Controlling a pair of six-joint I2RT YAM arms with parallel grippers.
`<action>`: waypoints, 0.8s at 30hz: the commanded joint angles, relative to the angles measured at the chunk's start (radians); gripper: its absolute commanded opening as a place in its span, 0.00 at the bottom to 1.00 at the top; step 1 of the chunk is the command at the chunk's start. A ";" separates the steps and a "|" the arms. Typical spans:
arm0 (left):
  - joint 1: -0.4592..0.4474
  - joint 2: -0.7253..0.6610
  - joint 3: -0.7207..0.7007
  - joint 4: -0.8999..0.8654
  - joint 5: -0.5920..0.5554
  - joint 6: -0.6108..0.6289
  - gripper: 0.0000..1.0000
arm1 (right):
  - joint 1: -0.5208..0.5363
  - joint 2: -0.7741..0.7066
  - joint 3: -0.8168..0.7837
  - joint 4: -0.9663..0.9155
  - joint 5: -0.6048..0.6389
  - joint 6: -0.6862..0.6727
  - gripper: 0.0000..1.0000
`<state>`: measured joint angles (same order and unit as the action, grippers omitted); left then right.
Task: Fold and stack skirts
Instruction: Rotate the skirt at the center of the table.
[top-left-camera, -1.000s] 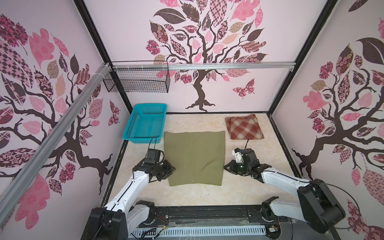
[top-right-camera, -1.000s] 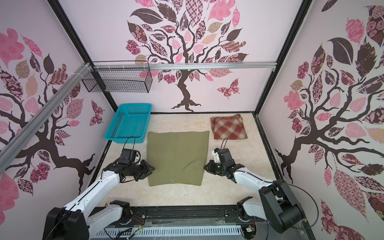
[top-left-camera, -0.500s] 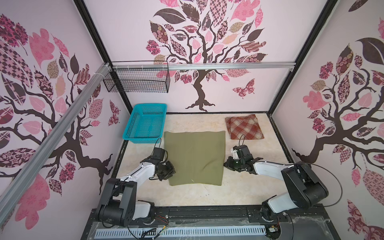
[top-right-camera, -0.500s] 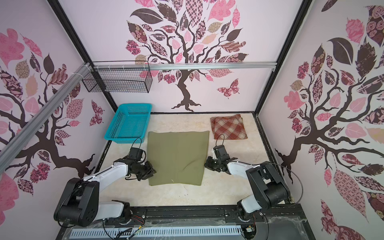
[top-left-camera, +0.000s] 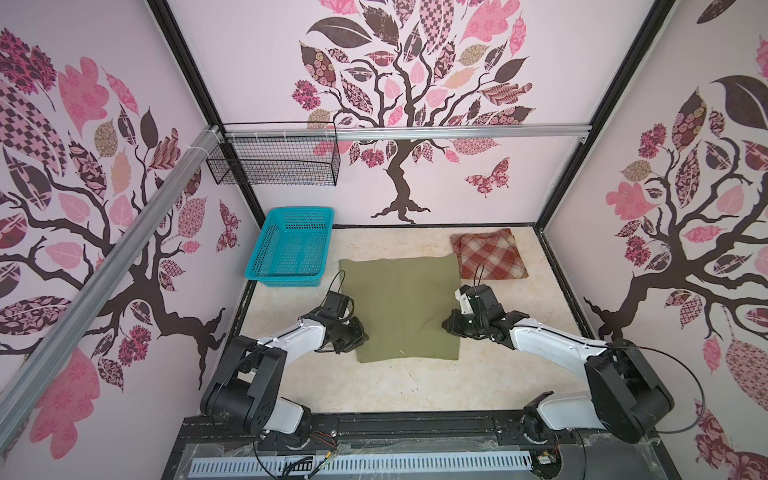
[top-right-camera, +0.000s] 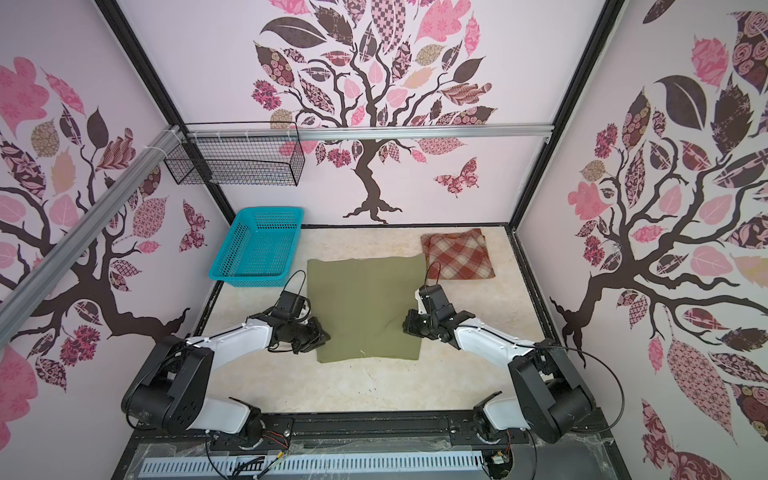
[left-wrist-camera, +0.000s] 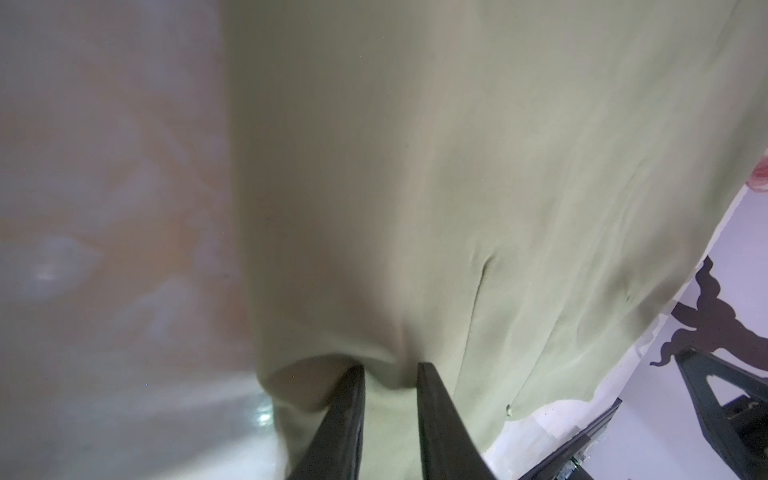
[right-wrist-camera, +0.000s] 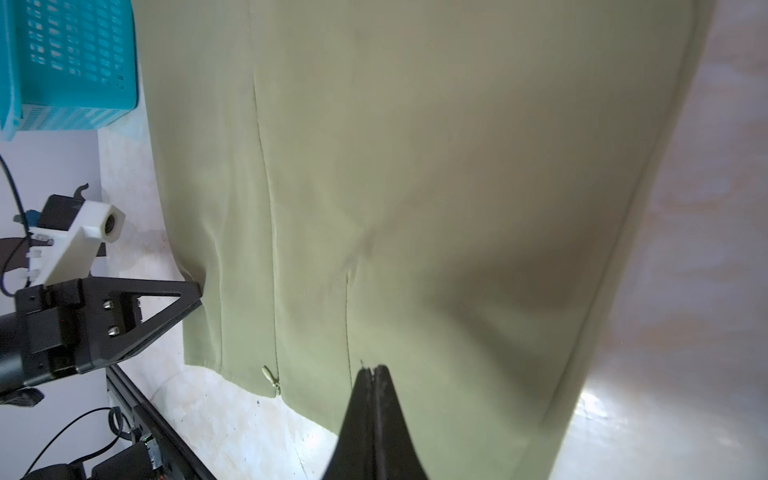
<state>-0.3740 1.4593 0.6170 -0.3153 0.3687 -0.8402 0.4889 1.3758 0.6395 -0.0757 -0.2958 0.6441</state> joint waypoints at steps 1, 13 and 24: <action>-0.062 0.040 -0.083 -0.059 -0.054 -0.057 0.27 | -0.001 0.066 -0.009 -0.018 0.023 -0.044 0.01; -0.326 0.008 -0.135 0.003 -0.068 -0.228 0.27 | -0.063 0.291 0.095 0.011 0.087 -0.131 0.00; -0.434 -0.055 -0.017 -0.049 -0.131 -0.212 0.29 | -0.063 0.344 0.200 -0.002 0.041 -0.198 0.10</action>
<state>-0.8066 1.4292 0.5713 -0.1989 0.3119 -1.0729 0.4282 1.7508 0.8562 0.0063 -0.2657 0.4774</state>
